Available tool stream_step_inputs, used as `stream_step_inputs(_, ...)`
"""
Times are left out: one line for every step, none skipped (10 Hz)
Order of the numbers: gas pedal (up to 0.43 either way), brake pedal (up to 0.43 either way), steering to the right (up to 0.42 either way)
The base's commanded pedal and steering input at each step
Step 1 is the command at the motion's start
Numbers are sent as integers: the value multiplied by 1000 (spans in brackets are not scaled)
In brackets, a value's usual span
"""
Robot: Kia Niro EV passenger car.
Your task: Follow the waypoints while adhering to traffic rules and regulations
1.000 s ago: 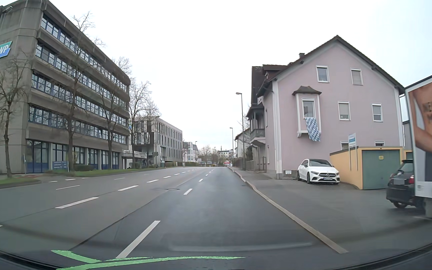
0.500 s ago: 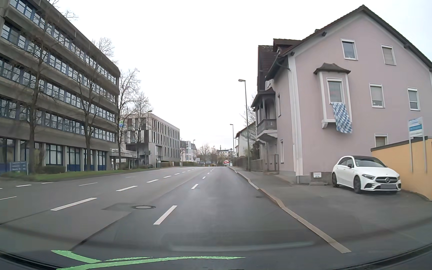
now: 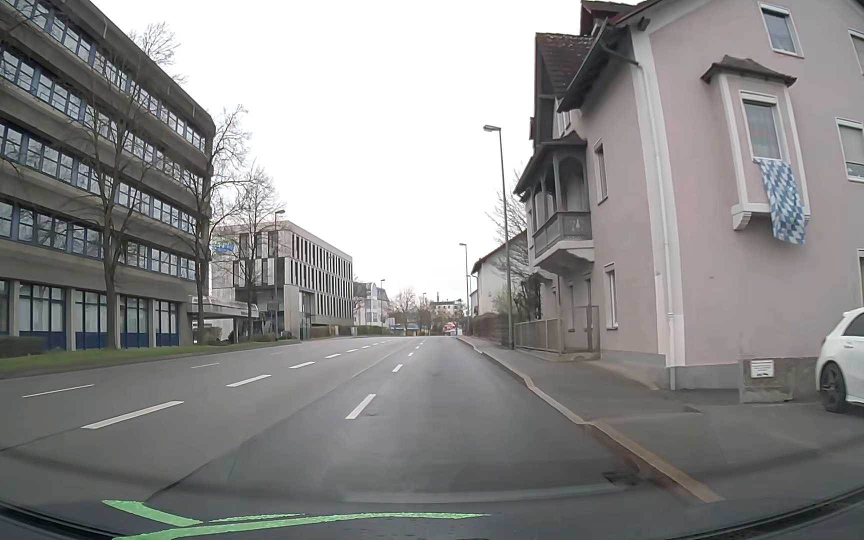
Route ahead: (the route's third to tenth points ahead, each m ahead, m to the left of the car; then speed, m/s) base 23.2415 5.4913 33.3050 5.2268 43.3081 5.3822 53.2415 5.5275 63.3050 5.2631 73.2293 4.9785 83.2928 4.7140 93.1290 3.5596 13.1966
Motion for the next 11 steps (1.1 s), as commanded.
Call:
stream_step_inputs(209, 0, 2)
stream_step_inputs(209, 0, 2)
stream_step_inputs(209, 0, 2)
stream_step_inputs(209, 0, 2)
stream_step_inputs(209, 0, 2)
stream_step_inputs(209, 0, 2)
stream_step_inputs(197, 0, 2)
stream_step_inputs(197, 0, 2)
stream_step_inputs(197, 0, 2)
stream_step_inputs(189, 0, 2)
stream_step_inputs(189, 0, 2)
